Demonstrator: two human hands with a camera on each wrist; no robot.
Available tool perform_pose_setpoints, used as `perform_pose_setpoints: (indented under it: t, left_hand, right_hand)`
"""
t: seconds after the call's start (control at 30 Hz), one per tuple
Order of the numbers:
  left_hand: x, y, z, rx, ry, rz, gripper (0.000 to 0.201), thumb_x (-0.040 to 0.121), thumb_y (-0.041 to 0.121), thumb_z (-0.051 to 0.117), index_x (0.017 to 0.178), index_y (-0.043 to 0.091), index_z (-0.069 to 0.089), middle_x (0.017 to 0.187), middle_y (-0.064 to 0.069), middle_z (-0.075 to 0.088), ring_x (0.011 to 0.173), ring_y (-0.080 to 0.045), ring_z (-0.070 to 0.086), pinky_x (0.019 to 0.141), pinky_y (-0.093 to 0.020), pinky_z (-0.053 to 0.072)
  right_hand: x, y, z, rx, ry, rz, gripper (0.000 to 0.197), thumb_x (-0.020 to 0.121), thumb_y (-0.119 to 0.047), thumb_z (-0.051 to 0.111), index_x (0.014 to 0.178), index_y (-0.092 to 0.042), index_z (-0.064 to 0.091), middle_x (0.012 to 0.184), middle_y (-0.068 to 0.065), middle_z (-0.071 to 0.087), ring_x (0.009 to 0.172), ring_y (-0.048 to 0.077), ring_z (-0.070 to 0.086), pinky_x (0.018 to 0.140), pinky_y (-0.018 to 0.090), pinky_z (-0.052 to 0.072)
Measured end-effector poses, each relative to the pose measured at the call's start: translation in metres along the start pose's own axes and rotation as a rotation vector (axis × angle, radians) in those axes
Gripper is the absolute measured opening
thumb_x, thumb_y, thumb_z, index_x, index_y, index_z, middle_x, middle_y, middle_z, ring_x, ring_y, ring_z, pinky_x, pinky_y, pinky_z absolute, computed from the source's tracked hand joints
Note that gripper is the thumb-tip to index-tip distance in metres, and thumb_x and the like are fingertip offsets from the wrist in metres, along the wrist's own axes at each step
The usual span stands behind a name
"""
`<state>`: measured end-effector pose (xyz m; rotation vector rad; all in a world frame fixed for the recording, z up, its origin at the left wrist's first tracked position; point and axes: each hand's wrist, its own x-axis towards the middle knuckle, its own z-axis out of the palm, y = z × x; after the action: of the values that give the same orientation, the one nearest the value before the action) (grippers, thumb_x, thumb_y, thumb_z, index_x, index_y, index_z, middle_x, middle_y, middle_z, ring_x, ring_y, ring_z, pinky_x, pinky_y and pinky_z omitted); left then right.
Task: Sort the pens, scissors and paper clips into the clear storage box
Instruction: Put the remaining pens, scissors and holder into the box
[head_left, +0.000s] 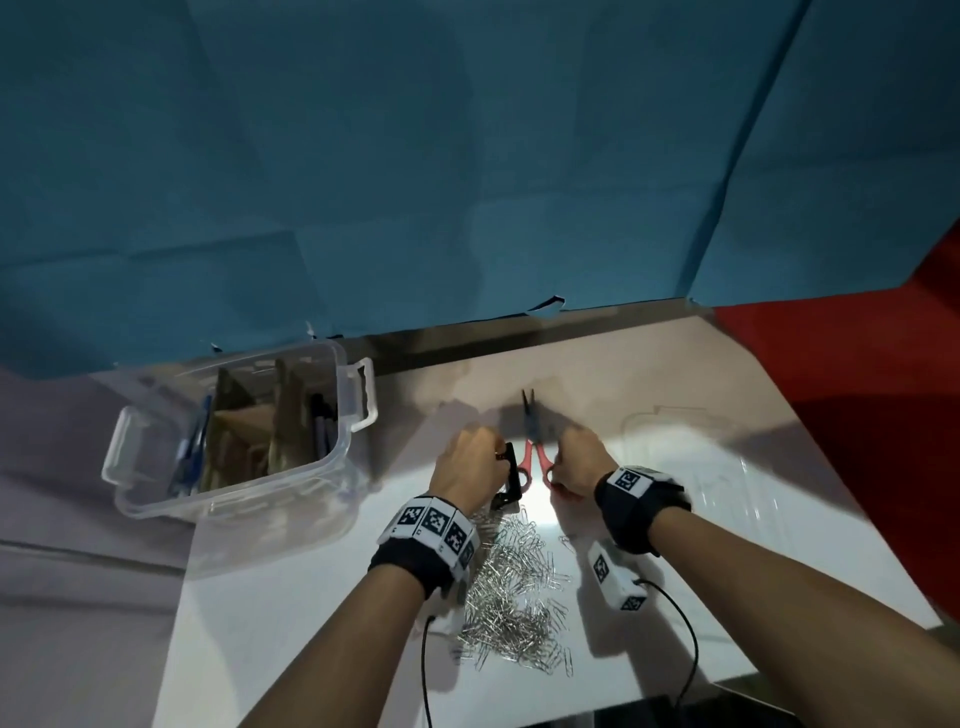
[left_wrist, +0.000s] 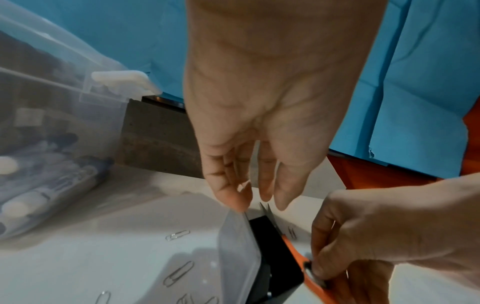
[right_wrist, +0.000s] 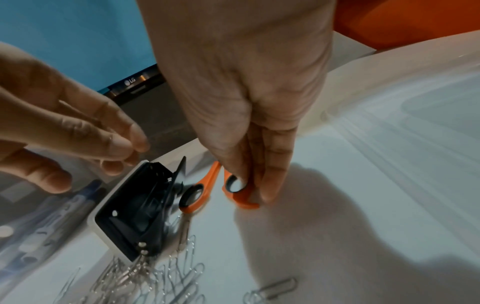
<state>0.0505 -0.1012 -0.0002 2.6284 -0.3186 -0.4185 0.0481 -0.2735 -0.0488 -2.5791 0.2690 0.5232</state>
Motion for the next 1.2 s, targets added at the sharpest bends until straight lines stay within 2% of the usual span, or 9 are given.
perform_pose_setpoints:
  t: [0.2,0.3,0.4,0.57,0.67,0.83,0.97,1.1,1.2]
  left_hand:
    - [0.007,0.000,-0.002,-0.229,-0.015,-0.021,0.009,0.095,0.011,0.064,0.093,0.011,0.073,0.099,-0.004,0.071,0.077,-0.016,0.071,0.072,-0.032,0.062]
    - [0.010,0.007,-0.008,-0.438,-0.029,-0.049,0.018,0.099,0.023,0.061,0.100,0.011,0.074,0.095,-0.005,0.072,0.079,-0.016,0.070,0.068,-0.025,0.060]
    - [0.015,0.022,-0.005,-0.733,-0.108,-0.128,0.027,0.102,0.035,0.056,0.100,0.014,0.072,0.096,-0.007,0.071,0.096,-0.026,0.070,0.084,-0.041,0.062]
    - [0.013,0.043,0.012,-0.982,-0.143,-0.163,0.039,0.107,0.035,0.042,0.105,0.010,0.071,0.112,-0.021,0.071,0.098,-0.026,0.069,0.083,-0.040,0.058]
    - [0.008,0.041,0.006,-1.050,-0.082,-0.174,0.036,0.109,0.028,0.039,0.112,0.006,0.067,0.101,-0.016,0.074,0.091,-0.025,0.071,0.084,-0.039,0.060]
    - [-0.022,0.013,-0.045,-0.926,-0.014,-0.073,0.025,0.107,0.021,0.046,0.105,0.008,0.068,0.083,-0.017,0.072,0.077,-0.032,0.072,0.077,-0.052,0.061]
    - [-0.066,-0.027,-0.131,-0.790,0.125,-0.049,0.017,0.104,0.016,0.053,0.108,0.007,0.066,0.092,-0.022,0.072,0.074,-0.030,0.076,0.067,-0.043,0.061]
    - [-0.102,-0.084,-0.220,-0.493,0.287,-0.112,0.007,0.098,0.012,0.063,0.095,0.005,0.064,0.078,-0.022,0.071,0.059,-0.028,0.069,0.050,-0.033,0.054]
    - [-0.115,-0.122,-0.276,-0.025,0.296,-0.105,0.011,0.092,0.019,0.072,0.084,0.013,0.066,0.063,-0.002,0.070,0.052,-0.010,0.065,0.049,-0.022,0.051]
  right_hand:
    - [-0.021,0.023,-0.020,0.107,0.110,-0.039,0.014,0.085,-0.004,0.067,0.098,-0.001,0.062,0.081,0.010,0.065,0.067,0.025,0.060,0.061,0.027,0.051]
    - [-0.032,0.028,-0.039,0.149,0.178,-0.068,0.017,0.085,-0.002,0.060,0.072,-0.011,0.053,0.061,0.001,0.055,0.057,0.023,0.055,0.046,0.015,0.035]
    - [-0.038,0.021,-0.055,0.226,0.251,-0.122,0.020,0.080,-0.011,0.058,0.061,-0.007,0.056,0.057,0.009,0.060,0.057,0.029,0.058,0.049,0.033,0.042]
    - [-0.054,-0.008,-0.064,0.373,0.265,-0.232,0.020,0.084,-0.012,0.061,0.064,-0.010,0.059,0.057,0.004,0.066,0.048,0.018,0.062,0.051,0.038,0.053]
    - [-0.062,-0.017,-0.064,0.524,0.194,-0.257,0.013,0.087,-0.007,0.061,0.075,-0.002,0.062,0.060,0.006,0.069,0.047,0.020,0.067,0.051,0.042,0.058]
    - [-0.063,-0.041,-0.064,0.568,-0.030,-0.324,0.015,0.092,-0.013,0.064,0.078,-0.009,0.067,0.062,0.006,0.071,0.053,0.027,0.070,0.057,0.045,0.061]
    - [-0.046,-0.054,-0.063,0.420,-0.087,-0.348,0.018,0.091,-0.041,0.060,0.079,-0.030,0.068,0.067,0.000,0.074,0.058,0.016,0.073,0.074,0.048,0.060]
    - [-0.038,-0.083,-0.058,0.411,-0.144,-0.377,0.016,0.087,-0.045,0.063,0.080,-0.032,0.069,0.070,0.003,0.073,0.062,0.017,0.073,0.074,0.050,0.060]
    - [-0.036,-0.117,-0.052,0.359,-0.172,-0.451,0.016,0.089,-0.046,0.064,0.078,-0.036,0.068,0.070,0.001,0.073,0.063,0.014,0.073,0.070,0.045,0.062]
